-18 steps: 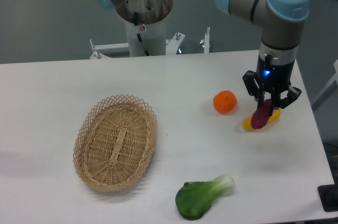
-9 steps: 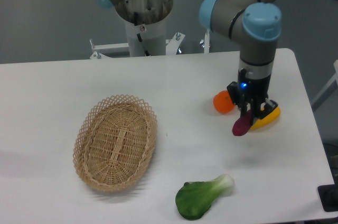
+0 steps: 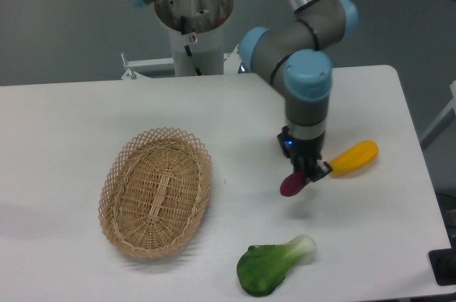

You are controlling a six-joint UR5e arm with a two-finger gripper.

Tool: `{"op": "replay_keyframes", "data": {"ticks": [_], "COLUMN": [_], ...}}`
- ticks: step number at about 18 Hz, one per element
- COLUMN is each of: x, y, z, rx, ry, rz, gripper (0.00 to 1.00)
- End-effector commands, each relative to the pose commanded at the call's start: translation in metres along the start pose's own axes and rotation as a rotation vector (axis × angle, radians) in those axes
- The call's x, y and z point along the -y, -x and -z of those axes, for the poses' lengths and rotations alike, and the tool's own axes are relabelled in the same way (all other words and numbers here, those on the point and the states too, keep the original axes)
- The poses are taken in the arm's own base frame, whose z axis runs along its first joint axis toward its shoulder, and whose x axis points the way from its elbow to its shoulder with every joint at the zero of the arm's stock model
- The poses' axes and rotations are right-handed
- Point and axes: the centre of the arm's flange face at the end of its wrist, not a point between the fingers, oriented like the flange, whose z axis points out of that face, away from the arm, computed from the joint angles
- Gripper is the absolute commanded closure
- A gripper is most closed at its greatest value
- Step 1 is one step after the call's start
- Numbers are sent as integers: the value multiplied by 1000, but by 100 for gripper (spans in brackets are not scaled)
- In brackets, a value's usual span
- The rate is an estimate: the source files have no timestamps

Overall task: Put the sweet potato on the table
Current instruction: 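Carry the sweet potato toward the basket and lower it, then open the gripper to release the sweet potato on the table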

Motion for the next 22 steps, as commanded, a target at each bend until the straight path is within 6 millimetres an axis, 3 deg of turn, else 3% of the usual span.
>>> {"op": "replay_keyframes", "data": {"ticks": [8, 17, 19, 21, 22], "x": [28, 36, 36, 37, 37], "y": [-18, -20, -17, -12, -8], "z": [-12, -17, -16, -14, -8], "rx": [-33, -40, -36, -27, -13], "ry": [-2, -6, -6, -8, -10], "rz": [36, 54, 54, 55, 56], "gripper": [81, 73, 54, 14, 1]}}
